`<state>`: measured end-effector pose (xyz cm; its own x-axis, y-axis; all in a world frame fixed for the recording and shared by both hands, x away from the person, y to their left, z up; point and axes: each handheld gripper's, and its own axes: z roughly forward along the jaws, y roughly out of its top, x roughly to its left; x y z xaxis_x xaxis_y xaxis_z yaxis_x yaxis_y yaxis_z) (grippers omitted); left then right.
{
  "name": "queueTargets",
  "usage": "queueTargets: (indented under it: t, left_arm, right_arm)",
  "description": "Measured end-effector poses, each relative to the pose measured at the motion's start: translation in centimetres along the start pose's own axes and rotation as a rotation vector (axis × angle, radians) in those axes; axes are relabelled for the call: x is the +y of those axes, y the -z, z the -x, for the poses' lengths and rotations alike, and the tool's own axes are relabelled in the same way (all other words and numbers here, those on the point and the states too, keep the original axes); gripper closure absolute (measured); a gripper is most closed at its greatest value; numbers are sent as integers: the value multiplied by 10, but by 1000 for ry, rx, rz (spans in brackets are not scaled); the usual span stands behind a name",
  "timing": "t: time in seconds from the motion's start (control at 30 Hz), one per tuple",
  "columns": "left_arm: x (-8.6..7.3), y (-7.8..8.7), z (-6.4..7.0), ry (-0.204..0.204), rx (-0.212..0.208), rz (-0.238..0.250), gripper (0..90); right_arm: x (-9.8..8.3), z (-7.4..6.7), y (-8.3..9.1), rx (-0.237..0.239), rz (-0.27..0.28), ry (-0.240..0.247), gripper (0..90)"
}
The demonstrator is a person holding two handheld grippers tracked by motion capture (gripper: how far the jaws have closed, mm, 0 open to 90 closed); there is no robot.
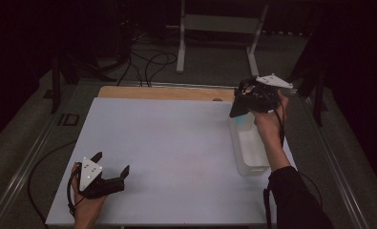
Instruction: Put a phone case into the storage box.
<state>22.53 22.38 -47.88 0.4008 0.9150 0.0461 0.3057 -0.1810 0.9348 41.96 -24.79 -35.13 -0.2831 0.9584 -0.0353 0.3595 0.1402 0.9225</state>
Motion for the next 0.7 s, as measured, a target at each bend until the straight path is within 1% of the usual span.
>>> queueTargets:
  t: [0.07, 0.4, 0.7]
  left_arm:
    - [0, 0, -1, 6, 2, 4, 7]
    - [0, 1, -1, 6, 2, 4, 7]
    - [0, 0, -1, 8, 2, 4, 7]
  right_arm:
    - [0, 3, 0, -5, 0, -2, 144]
    - [-4, 11, 1, -28, -13, -4, 144]
    - [-12, 20, -2, -49, -34, -14, 144]
